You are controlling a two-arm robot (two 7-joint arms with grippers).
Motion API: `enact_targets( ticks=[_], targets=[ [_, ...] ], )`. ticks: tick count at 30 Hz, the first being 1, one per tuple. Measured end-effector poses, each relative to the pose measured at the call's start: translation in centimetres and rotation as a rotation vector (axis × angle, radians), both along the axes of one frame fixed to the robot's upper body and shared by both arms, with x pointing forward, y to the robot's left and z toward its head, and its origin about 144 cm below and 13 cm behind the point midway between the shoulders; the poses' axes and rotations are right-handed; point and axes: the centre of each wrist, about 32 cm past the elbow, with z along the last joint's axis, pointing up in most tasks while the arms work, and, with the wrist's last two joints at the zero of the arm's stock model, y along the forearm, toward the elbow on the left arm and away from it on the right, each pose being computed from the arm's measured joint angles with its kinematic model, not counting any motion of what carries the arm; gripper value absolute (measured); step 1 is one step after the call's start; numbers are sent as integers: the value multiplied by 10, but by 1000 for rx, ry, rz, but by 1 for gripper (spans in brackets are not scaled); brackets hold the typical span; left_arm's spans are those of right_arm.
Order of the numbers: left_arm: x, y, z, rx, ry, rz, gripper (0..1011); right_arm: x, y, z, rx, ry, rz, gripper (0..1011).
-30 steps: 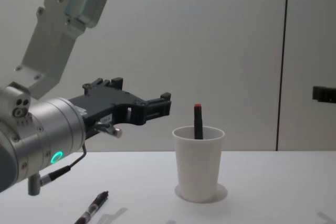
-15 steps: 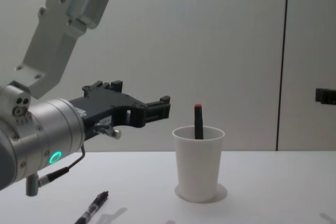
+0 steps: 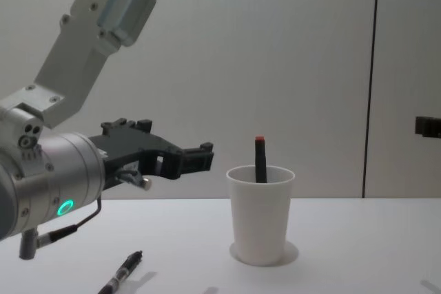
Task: Place the pen into the pen holder.
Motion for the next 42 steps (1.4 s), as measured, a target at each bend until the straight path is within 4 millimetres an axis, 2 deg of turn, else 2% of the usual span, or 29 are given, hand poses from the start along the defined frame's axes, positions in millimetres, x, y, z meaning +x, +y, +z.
enact_targets(
  ticks=[24, 42],
  targets=[
    [5, 1, 27, 138, 250, 176, 1002, 0, 0, 0, 0, 2, 0, 1002],
    [8, 6, 40, 69, 394, 266, 1002, 0, 0, 0, -1, 2, 0, 1002]
  ],
)
